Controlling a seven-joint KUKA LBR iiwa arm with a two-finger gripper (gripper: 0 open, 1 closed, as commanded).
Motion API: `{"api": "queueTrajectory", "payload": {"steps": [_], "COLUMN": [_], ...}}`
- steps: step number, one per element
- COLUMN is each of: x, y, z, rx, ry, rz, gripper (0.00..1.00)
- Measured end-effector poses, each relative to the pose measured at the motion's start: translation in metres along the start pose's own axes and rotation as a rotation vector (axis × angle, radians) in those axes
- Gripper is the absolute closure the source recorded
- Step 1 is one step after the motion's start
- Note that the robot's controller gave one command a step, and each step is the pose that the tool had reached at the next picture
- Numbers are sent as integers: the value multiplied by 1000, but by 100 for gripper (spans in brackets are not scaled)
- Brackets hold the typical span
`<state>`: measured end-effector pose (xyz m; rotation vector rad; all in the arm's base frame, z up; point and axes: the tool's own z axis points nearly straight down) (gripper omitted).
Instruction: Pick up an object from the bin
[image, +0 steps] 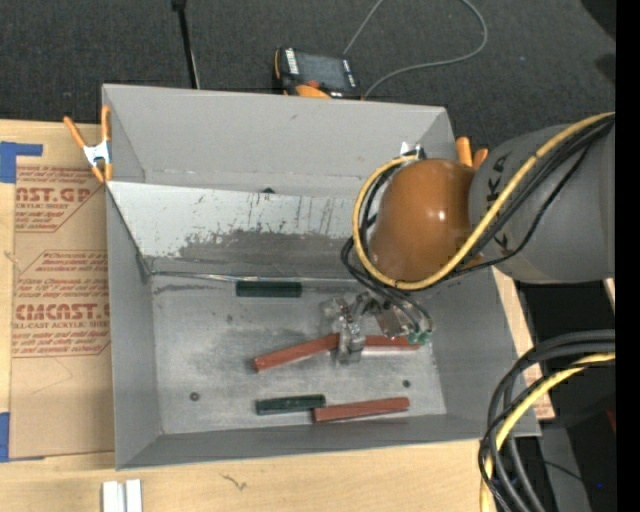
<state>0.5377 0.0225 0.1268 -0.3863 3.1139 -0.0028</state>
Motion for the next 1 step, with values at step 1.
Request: {"api": "queueTrajectory", "payload": {"steps": [1], "x": [-34], "y": [22], "z": [-91], "rx": [-1], "ry": [-9], "rz": [-8], "gripper": [100]}}
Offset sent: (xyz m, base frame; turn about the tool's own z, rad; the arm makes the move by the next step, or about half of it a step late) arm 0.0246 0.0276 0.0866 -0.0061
